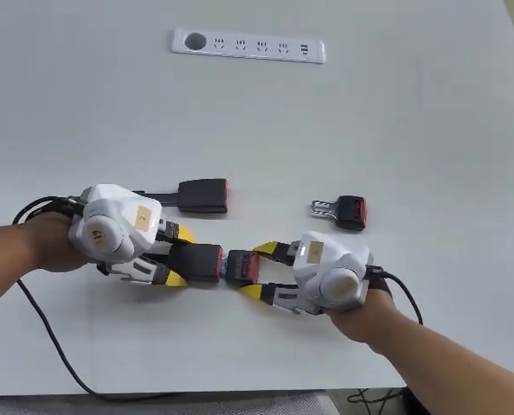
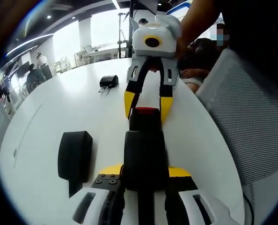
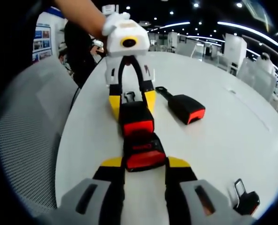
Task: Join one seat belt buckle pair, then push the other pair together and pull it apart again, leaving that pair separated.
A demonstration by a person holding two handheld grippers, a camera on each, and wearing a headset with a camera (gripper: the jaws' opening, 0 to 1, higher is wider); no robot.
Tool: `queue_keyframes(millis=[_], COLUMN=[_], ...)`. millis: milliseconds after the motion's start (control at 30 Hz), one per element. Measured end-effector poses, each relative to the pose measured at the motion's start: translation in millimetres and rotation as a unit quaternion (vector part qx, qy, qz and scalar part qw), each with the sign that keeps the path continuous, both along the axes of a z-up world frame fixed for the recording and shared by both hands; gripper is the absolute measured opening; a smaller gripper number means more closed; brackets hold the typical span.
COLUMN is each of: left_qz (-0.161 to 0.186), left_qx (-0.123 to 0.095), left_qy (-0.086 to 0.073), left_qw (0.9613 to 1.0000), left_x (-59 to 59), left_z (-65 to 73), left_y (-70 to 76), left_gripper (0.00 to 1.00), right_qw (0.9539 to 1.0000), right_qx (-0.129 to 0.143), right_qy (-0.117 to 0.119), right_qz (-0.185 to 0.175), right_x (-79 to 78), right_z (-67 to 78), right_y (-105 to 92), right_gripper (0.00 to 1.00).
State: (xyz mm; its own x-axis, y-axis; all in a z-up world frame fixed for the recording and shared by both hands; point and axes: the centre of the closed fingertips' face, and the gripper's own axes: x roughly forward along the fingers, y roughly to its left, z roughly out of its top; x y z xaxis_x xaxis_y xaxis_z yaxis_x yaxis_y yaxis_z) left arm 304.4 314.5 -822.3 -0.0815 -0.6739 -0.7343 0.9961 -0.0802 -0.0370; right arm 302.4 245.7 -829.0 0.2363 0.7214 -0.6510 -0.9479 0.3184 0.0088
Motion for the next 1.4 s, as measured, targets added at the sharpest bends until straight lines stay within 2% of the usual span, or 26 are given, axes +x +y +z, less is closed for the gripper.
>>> queue_keyframes(millis=[367, 467, 567, 633, 667, 700, 733, 767, 800, 833, 867, 900, 933, 967, 1000, 1133, 1233, 1300, 1400], left_qz=[0.005, -0.003, -0.003, 0.016, 0.026, 0.010, 0.014, 0.039, 0.046, 0.051, 0.066, 0.080, 0.089, 0.091, 0.100, 0.125, 0.139, 0.150, 0.164], left_qx=[0.000, 0.015, 0.018, 0.030, 0.039, 0.040, 0.041, 0.051, 0.043, 0.029, 0.016, 0.016, 0.013, 0.012, 0.013, 0.002, -0.002, -0.001, -0.011], left_qy=[0.004, -0.008, -0.016, -0.007, 0.006, 0.000, -0.002, 0.000, 0.014, 0.015, 0.019, 0.026, 0.031, 0.025, 0.010, 0.003, -0.016, -0.031, -0.033], left_qw=[1.0000, 0.9999, 0.9997, 0.9994, 0.9989, 0.9992, 0.9991, 0.9979, 0.9979, 0.9982, 0.9975, 0.9964, 0.9955, 0.9954, 0.9948, 0.9921, 0.9902, 0.9882, 0.9858], left_x=[1.2, 0.3, -0.2, 1.3, -0.9, -3.7, -4.1, -2.7, -6.3, -6.5, -5.8, -4.5, -4.2, -3.3, 1.0, 7.5, 17.0, 26.2, 35.7], left_z=[-1.4, -1.3, -0.5, -1.4, -2.1, -0.3, -0.6, -1.1, 3.1, 8.3, 15.0, 15.9, 19.9, 23.4, 25.7, 36.3, 46.9, 51.4, 58.6], left_y=[0.3, -1.0, 0.1, 1.6, 3.1, 0.3, -0.3, 2.6, 2.3, 0.6, 0.5, 5.3, 8.4, 10.3, 15.0, 21.1, 22.7, 24.2, 21.9], left_gripper=[0.34, 0.34, 0.34, 0.34, 0.36, 0.41, 0.45, 0.49, 0.54, 0.56, 0.58, 0.60, 0.63, 0.68, 0.70, 0.74, 0.77, 0.77, 0.77], right_qw=[1.0000, 1.0000, 0.9999, 0.9999, 0.9999, 0.9996, 0.9992, 0.9988, 0.9985, 0.9976, 0.9966, 0.9969, 0.9974, 0.9975, 0.9972, 0.9963, 0.9952, 0.9949, 0.9955], right_qx=[-0.003, -0.007, -0.014, -0.015, -0.015, -0.026, -0.032, -0.030, -0.015, 0.006, 0.014, 0.017, 0.020, 0.019, 0.018, 0.017, 0.018, 0.011, -0.019], right_qy=[-0.002, -0.005, 0.005, 0.005, 0.003, 0.004, 0.003, 0.004, 0.010, 0.023, 0.023, 0.012, -0.002, -0.001, 0.002, -0.003, -0.010, -0.017, -0.029], right_qz=[0.001, 0.002, 0.003, -0.001, -0.001, -0.012, -0.025, -0.039, -0.052, -0.066, -0.078, -0.075, -0.070, -0.069, -0.072, -0.085, -0.095, -0.099, -0.088], right_x=[-0.6, -1.1, -2.0, -1.4, -1.4, -1.2, 0.7, 2.2, 2.1, 0.1, 1.6, 1.8, 0.6, -1.6, -3.0, -0.7, 7.1, 13.8, 24.9], right_z=[0.8, 1.1, 1.6, 1.8, 2.5, 2.1, 2.5, 5.3, 9.9, 16.1, 19.8, 23.8, 29.2, 31.0, 32.8, 39.7, 46.1, 50.8, 50.5], right_y=[0.5, 1.4, 1.4, 2.0, 2.6, 0.4, -1.9, -3.5, -2.2, -0.7, -2.2, -4.3, -8.0, -11.0, -15.3, -30.4, -43.8, -54.2, -72.1], right_gripper=[0.32, 0.33, 0.34, 0.35, 0.35, 0.36, 0.38, 0.42, 0.51, 0.60, 0.69, 0.76, 0.76, 0.74, 0.72, 0.71, 0.71, 0.72, 0.72])
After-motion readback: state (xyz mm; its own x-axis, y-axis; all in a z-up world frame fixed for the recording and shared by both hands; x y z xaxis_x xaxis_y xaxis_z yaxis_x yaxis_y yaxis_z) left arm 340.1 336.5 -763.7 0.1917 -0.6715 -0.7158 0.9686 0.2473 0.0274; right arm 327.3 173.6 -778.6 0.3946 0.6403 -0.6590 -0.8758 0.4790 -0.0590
